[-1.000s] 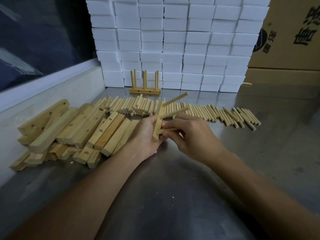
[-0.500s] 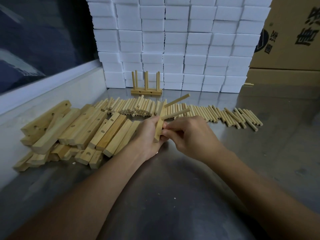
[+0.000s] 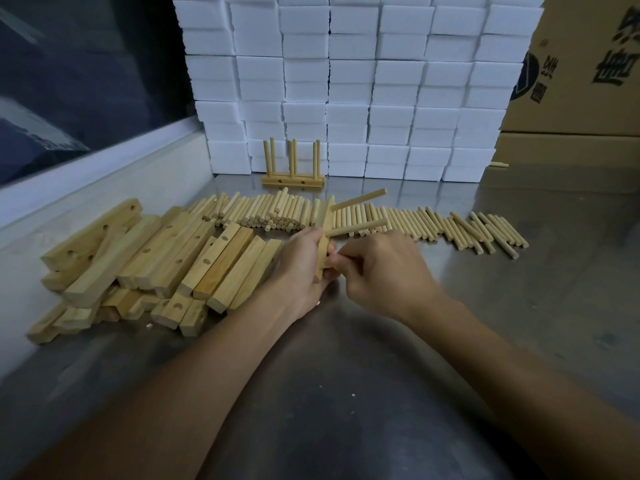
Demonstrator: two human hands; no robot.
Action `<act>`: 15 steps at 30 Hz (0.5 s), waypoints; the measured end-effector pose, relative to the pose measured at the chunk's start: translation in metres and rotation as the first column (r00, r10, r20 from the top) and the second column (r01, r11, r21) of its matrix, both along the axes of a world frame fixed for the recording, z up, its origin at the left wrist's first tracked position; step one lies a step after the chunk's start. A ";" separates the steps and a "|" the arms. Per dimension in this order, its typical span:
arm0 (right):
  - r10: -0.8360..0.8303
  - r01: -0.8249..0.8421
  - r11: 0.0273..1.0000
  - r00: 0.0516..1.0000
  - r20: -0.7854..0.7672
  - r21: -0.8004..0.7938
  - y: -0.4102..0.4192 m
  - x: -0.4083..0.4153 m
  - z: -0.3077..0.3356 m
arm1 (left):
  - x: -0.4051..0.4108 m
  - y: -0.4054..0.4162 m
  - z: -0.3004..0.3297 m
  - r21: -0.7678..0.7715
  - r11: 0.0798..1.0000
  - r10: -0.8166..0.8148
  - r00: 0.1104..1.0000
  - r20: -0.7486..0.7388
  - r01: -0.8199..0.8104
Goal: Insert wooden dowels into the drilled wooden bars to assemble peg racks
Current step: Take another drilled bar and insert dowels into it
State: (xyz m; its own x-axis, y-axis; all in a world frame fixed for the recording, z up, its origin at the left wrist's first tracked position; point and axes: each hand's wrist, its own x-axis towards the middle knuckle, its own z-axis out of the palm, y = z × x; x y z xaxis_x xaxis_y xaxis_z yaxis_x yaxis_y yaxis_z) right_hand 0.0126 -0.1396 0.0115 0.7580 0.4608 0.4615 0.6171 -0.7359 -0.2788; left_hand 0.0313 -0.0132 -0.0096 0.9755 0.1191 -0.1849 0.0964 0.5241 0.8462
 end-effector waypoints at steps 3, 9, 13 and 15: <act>-0.049 0.052 0.997 0.998 0.044 -0.062 0.000 0.001 0.001 | -0.002 -0.002 -0.001 0.034 0.999 0.009 1.000 0.015 -0.010; -0.114 0.159 0.975 0.958 -0.262 0.157 0.003 0.012 0.002 | -0.003 -0.006 -0.003 0.194 0.977 0.081 0.996 0.035 -0.086; -0.078 0.154 0.965 0.941 -0.328 0.213 -0.001 0.013 -0.002 | -0.002 -0.008 -0.003 0.178 0.977 0.108 0.992 0.064 -0.118; -0.068 0.131 0.971 0.952 -0.298 0.198 -0.004 0.012 -0.005 | -0.002 -0.009 -0.003 0.174 0.977 0.111 0.991 0.068 -0.121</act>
